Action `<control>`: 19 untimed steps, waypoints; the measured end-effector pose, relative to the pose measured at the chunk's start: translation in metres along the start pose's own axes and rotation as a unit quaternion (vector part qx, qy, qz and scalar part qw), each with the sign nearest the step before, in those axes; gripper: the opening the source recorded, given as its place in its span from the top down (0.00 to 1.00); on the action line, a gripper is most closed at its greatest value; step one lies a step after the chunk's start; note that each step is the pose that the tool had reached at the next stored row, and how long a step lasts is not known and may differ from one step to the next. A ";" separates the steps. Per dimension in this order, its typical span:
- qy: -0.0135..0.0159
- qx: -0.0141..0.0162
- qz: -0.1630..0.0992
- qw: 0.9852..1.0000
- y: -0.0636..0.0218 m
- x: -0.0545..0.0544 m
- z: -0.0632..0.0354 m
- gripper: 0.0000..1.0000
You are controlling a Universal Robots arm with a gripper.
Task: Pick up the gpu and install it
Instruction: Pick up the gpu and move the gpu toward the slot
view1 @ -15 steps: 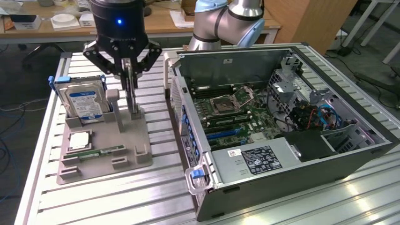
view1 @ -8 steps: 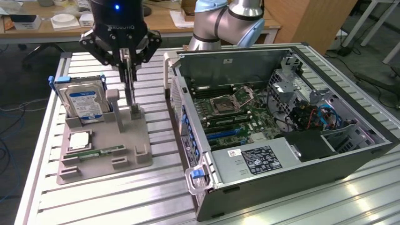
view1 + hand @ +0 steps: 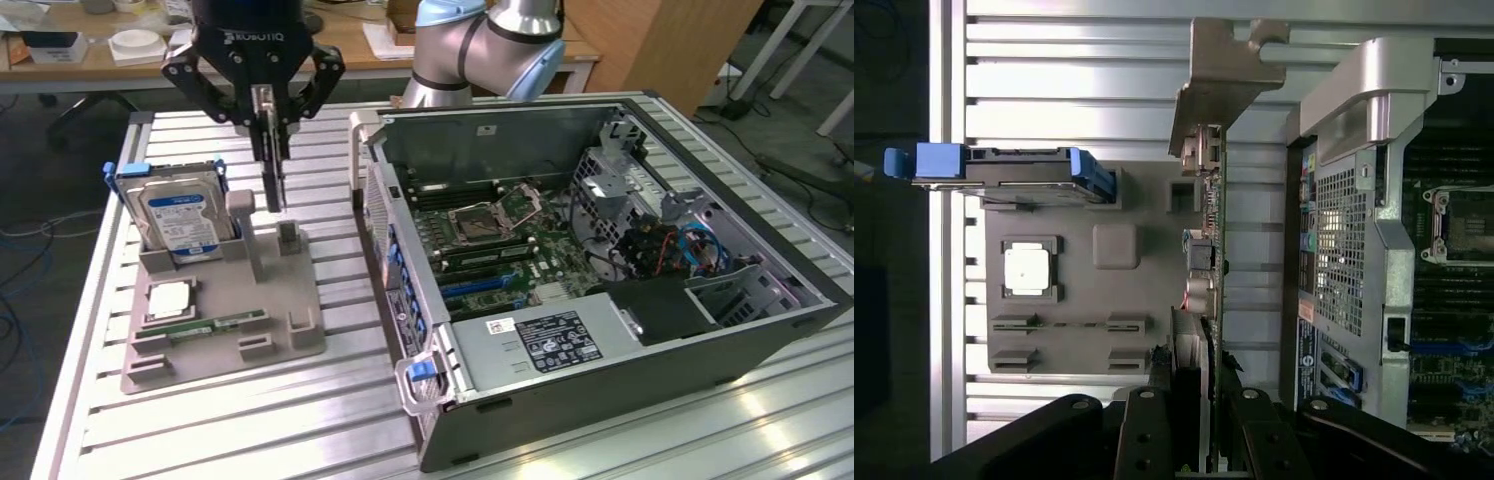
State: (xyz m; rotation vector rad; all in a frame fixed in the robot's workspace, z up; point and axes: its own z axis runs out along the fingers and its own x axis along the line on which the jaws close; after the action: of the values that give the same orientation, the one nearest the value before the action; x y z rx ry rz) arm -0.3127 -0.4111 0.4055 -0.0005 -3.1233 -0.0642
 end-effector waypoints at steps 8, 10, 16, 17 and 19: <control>0.000 0.000 0.000 1.000 0.0001 -0.017 -0.0004 0.73; 0.000 0.000 0.000 1.000 0.0001 -0.024 -0.0005 0.73; 0.000 0.000 0.001 1.000 0.0001 -0.042 -0.0009 0.73; 0.000 0.000 0.001 1.000 0.0001 -0.045 -0.0009 0.73; 0.000 0.002 0.001 1.000 0.0001 -0.051 -0.0010 0.73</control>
State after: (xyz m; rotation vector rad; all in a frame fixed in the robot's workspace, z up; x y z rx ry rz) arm -0.2617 -0.4111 0.4056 -0.0039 -3.1235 -0.0586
